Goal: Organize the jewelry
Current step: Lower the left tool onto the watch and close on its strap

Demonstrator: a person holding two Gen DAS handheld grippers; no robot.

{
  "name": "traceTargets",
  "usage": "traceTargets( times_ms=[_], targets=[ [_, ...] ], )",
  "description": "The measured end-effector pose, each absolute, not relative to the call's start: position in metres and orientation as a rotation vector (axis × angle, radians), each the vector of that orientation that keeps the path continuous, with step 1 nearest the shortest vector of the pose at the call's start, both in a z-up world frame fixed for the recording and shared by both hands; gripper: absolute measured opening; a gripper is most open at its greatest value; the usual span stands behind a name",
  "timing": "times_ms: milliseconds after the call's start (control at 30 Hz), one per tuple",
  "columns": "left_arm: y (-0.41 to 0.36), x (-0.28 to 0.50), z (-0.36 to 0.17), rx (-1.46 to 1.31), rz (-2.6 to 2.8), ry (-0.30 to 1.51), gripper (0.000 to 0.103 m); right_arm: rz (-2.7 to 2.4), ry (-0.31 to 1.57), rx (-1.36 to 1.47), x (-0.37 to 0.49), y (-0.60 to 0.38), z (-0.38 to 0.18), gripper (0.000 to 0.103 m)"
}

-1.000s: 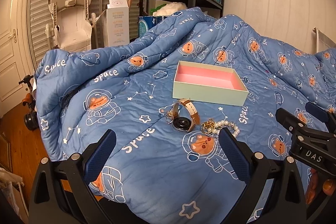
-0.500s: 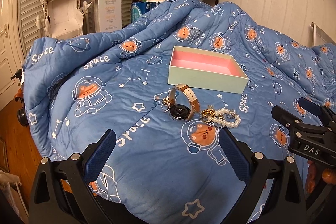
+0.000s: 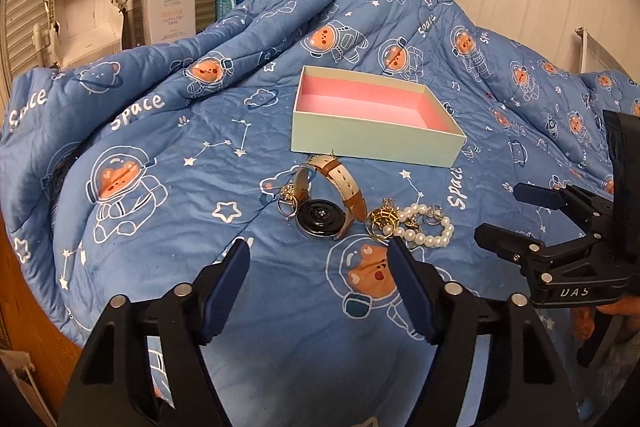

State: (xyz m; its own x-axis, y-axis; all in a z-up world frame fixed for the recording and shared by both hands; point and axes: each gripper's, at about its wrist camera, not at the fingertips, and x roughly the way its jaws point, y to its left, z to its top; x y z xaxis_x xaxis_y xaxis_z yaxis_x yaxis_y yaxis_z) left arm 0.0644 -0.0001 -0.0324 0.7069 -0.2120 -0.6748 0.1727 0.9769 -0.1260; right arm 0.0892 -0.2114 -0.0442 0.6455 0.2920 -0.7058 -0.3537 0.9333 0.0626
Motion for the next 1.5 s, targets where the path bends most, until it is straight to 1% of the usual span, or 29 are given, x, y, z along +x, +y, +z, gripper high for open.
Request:
traceTargets(
  times_ms=[33,67,100,200,233,267,300,500,567,633,700,767,867,900,933,1133,1300,1333,1433,1467,1500],
  targets=[
    [0.0,0.067,-0.033,-0.064,-0.22,0.76,0.065,0.381,0.803,-0.083,0.093,-0.211,-0.046,0.079],
    [0.0,0.07,-0.032,-0.073,-0.231,0.763,0.06,0.391,0.822,-0.083,0.098,-0.21,-0.048,0.071],
    [-0.001,0.074,-0.032,-0.078,-0.238,0.768,0.059,0.397,0.839,-0.079,0.102,-0.209,-0.05,0.064],
    [-0.003,0.085,-0.035,-0.078,-0.242,0.779,0.056,0.422,0.889,-0.042,0.112,-0.207,-0.056,0.055],
    [-0.004,0.088,-0.036,-0.077,-0.242,0.781,0.053,0.422,0.907,-0.032,0.115,-0.206,-0.058,0.053],
    [-0.004,0.091,-0.037,-0.079,-0.245,0.786,0.05,0.416,0.924,-0.03,0.117,-0.205,-0.06,0.046],
    [-0.005,0.094,-0.037,-0.083,-0.248,0.792,0.049,0.41,0.941,-0.032,0.119,-0.204,-0.062,0.043],
    [-0.014,0.109,-0.044,-0.078,-0.278,0.818,0.039,0.396,1.004,-0.002,0.126,-0.203,-0.07,0.032],
    [-0.017,0.114,-0.049,-0.08,-0.287,0.836,0.029,0.401,1.024,0.022,0.128,-0.203,-0.071,0.028],
    [-0.02,0.116,-0.05,-0.082,-0.296,0.833,0.027,0.399,1.04,0.023,0.13,-0.2,-0.072,0.025],
    [-0.022,0.118,-0.05,-0.086,-0.296,0.828,0.026,0.406,1.046,0.026,0.13,-0.197,-0.073,0.018],
    [-0.024,0.12,-0.051,-0.096,-0.297,0.828,0.019,0.4,1.044,0.024,0.13,-0.195,-0.073,0.015],
    [-0.028,0.122,-0.051,-0.096,-0.331,0.84,0.012,0.396,1.041,0.053,0.128,-0.197,-0.073,0.013],
    [-0.031,0.122,-0.052,-0.084,-0.336,0.842,0.011,0.394,1.037,0.066,0.128,-0.2,-0.072,0.003],
    [-0.032,0.122,-0.052,-0.076,-0.339,0.843,0.011,0.391,1.028,0.075,0.127,-0.202,-0.071,0.001],
    [-0.028,0.121,-0.052,-0.111,-0.343,0.839,0.009,0.398,0.999,0.096,0.118,-0.212,-0.066,0.001],
    [-0.027,0.12,-0.052,-0.107,-0.337,0.834,0.009,0.432,1.035,0.188,0.123,-0.219,-0.071,0.002],
    [-0.028,0.12,-0.052,-0.104,-0.337,0.833,0.009,0.42,1.033,0.183,0.124,-0.218,-0.07,0.004],
    [-0.03,0.121,-0.052,-0.09,-0.339,0.83,0.009,0.405,1.023,0.167,0.127,-0.214,-0.07,0.017],
    [-0.03,0.12,-0.052,-0.086,-0.337,0.827,0.01,0.404,1.022,0.171,0.128,-0.214,-0.069,0.029],
    [-0.031,0.12,-0.052,-0.085,-0.339,0.827,0.01,0.4,1.015,0.174,0.129,-0.215,-0.068,0.038]
  ],
)
